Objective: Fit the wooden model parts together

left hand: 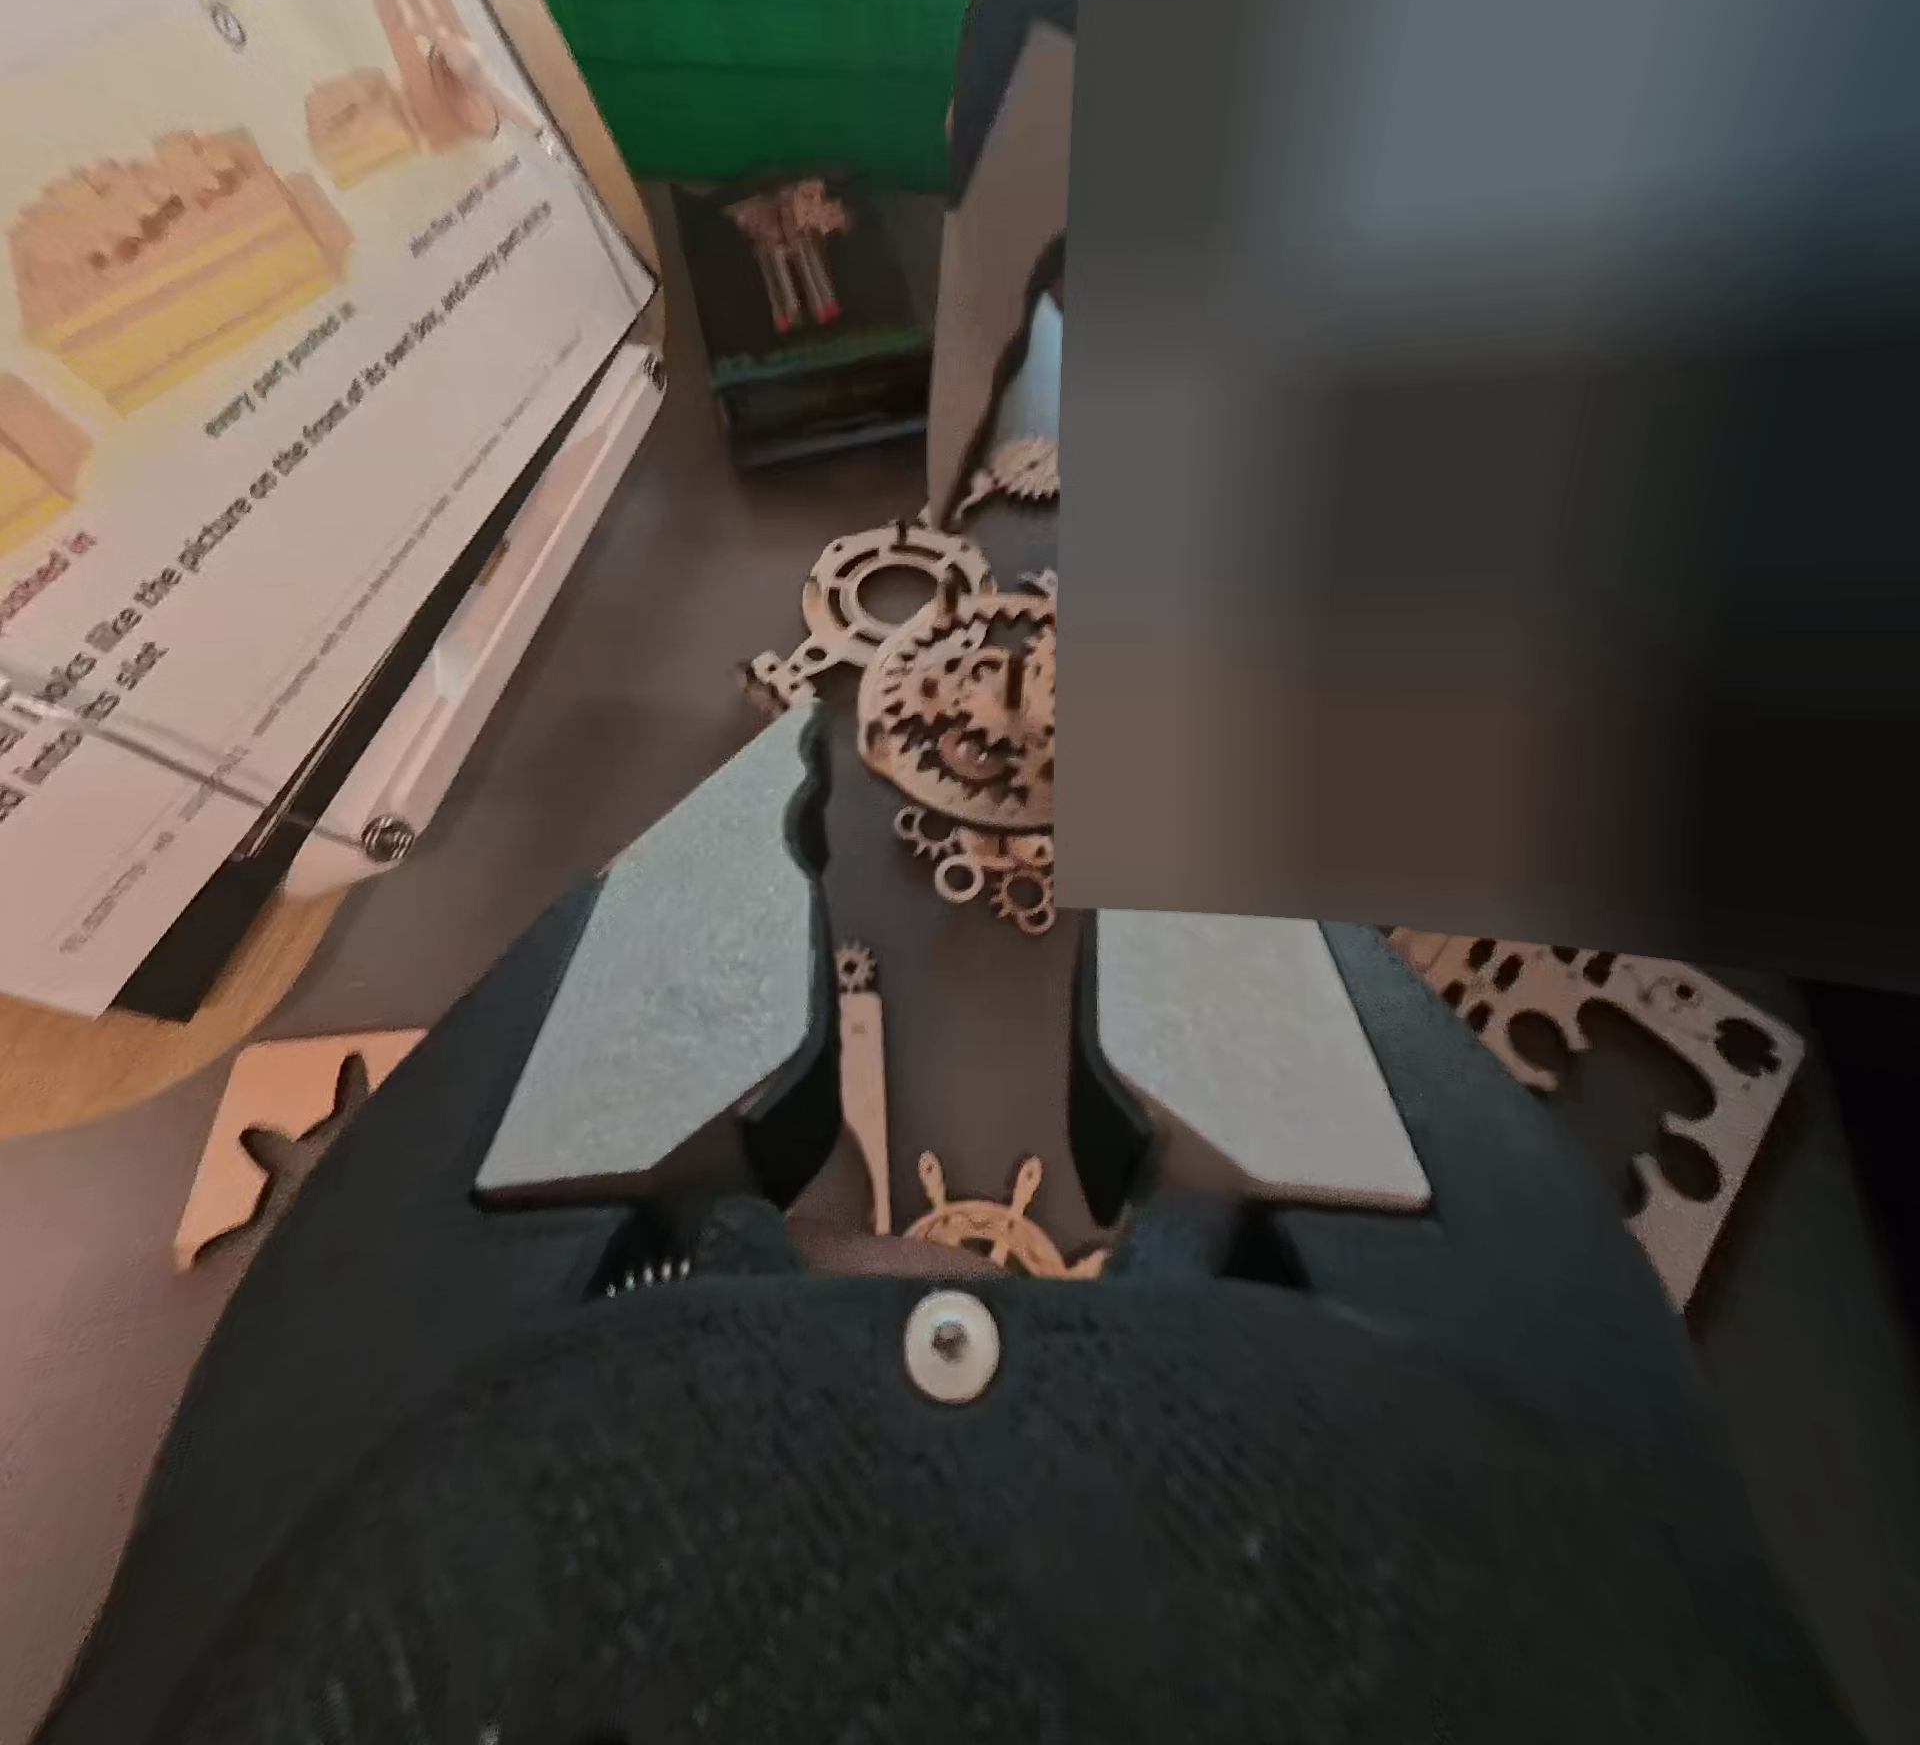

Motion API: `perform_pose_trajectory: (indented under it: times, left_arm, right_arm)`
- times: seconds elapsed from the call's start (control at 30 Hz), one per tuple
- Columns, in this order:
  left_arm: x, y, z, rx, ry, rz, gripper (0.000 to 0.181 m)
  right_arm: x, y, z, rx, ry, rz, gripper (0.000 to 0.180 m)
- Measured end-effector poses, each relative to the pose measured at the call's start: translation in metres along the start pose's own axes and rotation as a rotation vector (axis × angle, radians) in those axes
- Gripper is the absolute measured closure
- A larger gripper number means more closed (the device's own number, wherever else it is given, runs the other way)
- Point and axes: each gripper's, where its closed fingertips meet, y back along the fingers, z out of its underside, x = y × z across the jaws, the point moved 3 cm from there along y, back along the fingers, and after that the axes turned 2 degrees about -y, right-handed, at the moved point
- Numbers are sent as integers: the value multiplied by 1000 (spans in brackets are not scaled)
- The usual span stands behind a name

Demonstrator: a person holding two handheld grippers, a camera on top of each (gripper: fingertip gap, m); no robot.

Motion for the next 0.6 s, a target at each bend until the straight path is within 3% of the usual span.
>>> perform_pose_trajectory:
  times: [0.03,0.1,0.27,0.47,0.6]
  left_arm:
    - [-2,0,5,-19,-2,-9,132]
    - [-1,-1,11,-32,12,10,128]
    - [2,-5,18,-43,30,49,126]
    - [0,-4,17,-28,49,60,127]
    - [-6,-4,19,-23,85,35,136]
  right_arm:
    - [6,-1,1,8,-62,4,120]
    - [8,-4,0,32,-169,-45,110]
    - [6,-17,2,42,-270,-119,108]
    - [8,-21,1,4,-166,-24,115]
    - [15,-18,8,-11,-210,9,128]
